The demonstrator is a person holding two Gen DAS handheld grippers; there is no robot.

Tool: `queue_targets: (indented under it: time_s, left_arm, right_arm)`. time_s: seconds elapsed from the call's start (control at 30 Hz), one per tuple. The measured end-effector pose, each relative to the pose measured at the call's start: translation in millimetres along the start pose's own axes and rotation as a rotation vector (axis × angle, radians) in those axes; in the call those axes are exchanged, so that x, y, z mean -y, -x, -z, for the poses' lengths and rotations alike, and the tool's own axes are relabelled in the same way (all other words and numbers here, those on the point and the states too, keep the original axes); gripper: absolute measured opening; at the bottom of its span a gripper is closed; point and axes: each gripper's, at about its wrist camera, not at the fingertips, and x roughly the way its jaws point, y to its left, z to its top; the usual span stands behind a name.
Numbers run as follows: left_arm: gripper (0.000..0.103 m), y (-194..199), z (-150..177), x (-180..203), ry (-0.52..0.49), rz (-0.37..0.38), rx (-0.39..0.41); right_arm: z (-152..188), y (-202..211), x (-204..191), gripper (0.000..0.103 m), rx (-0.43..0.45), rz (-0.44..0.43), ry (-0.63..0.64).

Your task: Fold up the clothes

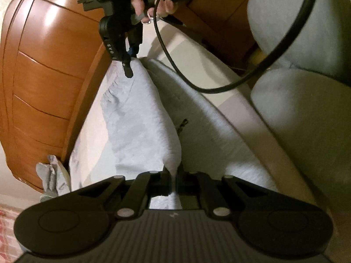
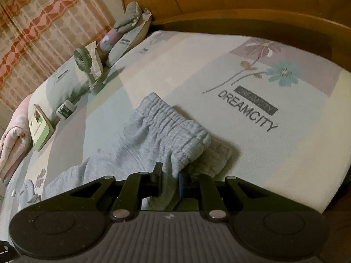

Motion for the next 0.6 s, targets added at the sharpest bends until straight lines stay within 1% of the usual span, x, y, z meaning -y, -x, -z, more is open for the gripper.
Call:
queue_targets:
  time_s: [0.07, 0.1, 0.17, 0.23, 0.3, 0.33, 0.4, 0.47, 0.6]
  left_arm:
    - [0.002, -2, -2, 0, 0.029, 0.029, -0.010]
    - [0.002, -4, -2, 0, 0.045, 0.046, -0.017]
    - [0.002, -8, -1, 2, 0.077, 0.071, -0.027]
    - [0.002, -11, 0, 1, 0.103, 0.083, -0.031]
    - [0.002, -11, 1, 0, 0.110, 0.082, -0.028]
    - [0.002, -10, 2, 0, 0.112, 0.080, -0.026]
    - [0.002, -9, 3, -1, 0.120, 0.076, -0.022]
    - [0.002, -9, 4, -4, 0.140, 0.070, -0.019]
    - [0.002, -7, 5, -7, 0.168, 0.056, -0.011]
  right_arm:
    - [3, 0, 6, 0.018, 0.001, -0.006, -0.020]
    - [5, 1, 8, 0.021, 0.008, -0.016, -0.034]
    - [10, 10, 10, 0.024, 0.026, -0.023, -0.058]
    - [15, 25, 9, 0.029, 0.054, 0.001, -0.071]
    - [20, 43, 7, 0.037, 0.089, 0.026, -0.080]
    - [23, 53, 7, 0.037, 0.110, 0.036, -0.083]
    - [28, 67, 6, 0.037, 0.117, -0.013, -0.108]
    - [37, 71, 2, 0.038, 0.087, -0.084, -0.145]
    - [62, 51, -12, 0.039, -0.022, -0.181, -0.219]
